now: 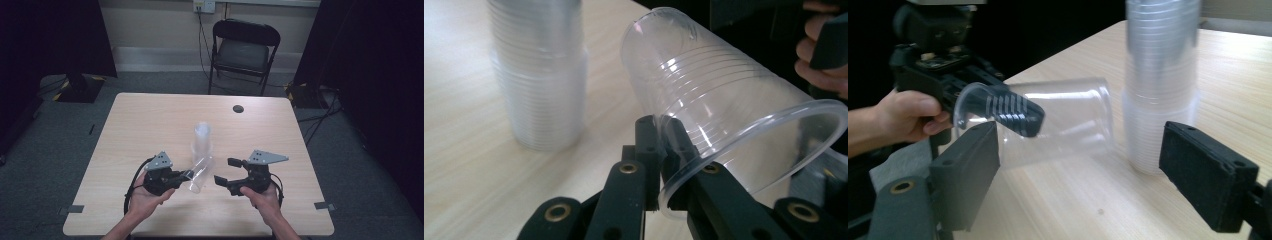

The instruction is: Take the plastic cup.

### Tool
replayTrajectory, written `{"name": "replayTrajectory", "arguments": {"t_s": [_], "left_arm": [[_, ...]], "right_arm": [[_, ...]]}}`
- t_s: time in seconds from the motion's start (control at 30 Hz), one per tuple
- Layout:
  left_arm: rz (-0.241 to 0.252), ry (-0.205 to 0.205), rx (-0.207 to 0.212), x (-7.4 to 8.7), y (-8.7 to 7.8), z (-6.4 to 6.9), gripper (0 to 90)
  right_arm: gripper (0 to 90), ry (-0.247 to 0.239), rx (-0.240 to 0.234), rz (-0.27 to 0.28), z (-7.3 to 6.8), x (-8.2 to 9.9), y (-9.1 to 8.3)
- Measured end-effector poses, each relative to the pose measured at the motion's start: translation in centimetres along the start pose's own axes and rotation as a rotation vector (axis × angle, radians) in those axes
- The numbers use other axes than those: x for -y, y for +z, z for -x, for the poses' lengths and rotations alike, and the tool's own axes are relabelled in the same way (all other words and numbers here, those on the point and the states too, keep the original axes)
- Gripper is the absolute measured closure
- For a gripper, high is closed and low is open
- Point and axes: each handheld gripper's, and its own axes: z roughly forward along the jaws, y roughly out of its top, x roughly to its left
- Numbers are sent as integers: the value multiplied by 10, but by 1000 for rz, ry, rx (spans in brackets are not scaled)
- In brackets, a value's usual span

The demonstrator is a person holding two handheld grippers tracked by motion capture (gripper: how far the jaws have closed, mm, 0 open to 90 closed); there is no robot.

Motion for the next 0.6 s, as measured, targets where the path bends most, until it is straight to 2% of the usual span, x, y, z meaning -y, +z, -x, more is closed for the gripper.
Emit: {"name": "replayTrajectory", "arguments": {"t_s": [0.03, 0.1, 0.13, 0.17, 0.2, 0.4, 0.6], "left_arm": [[-12, 5, -11, 0, 1, 0, 875], [-58, -8, 20, 0, 3, -1, 876], [-75, 5, 13, 0, 4, -1, 876], [-89, 0, 20, 0, 5, -1, 878], [-97, -5, 27, -1, 6, -1, 878], [-152, 44, 49, -2, 9, 0, 879], [-201, 43, 94, -6, 15, 0, 878]], "right_arm": [[160, -8, -8, 2, -1, -1, 0], [180, -28, -16, -1, -3, -1, 0], [175, -42, -17, -8, -4, -1, 1], [173, -53, -18, -13, -5, -1, 1], [168, -63, -21, -16, -6, -1, 2], [161, -121, -4, -38, -11, 1, 7], [153, -183, -26, -86, -14, 5, 8]]}}
